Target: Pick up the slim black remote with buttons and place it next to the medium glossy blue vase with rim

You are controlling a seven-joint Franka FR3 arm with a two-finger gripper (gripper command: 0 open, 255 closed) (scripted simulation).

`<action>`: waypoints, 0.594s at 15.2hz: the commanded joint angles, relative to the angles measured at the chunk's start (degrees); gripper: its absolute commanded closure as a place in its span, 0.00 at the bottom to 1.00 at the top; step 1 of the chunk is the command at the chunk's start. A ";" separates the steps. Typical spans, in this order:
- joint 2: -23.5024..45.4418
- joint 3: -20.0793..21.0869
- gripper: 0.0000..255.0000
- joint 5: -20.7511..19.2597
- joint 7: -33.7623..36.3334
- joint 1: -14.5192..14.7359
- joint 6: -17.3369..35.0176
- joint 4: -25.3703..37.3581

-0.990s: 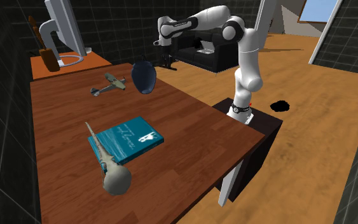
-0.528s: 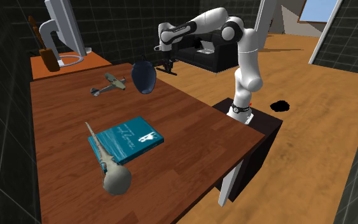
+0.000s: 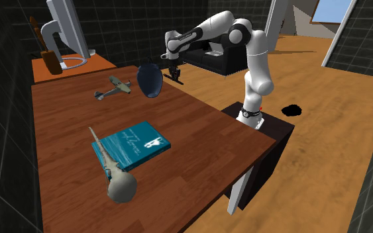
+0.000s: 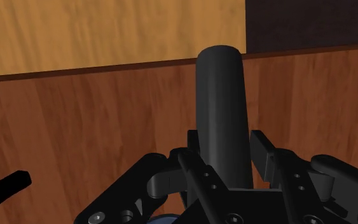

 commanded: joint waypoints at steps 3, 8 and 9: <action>0.92 0.27 1.00 0.72 -0.52 -0.08 2.82 -2.06; 2.62 0.74 1.00 1.93 -1.38 -0.39 6.05 -3.90; 2.99 0.85 1.00 2.19 -1.56 -0.47 6.68 -4.23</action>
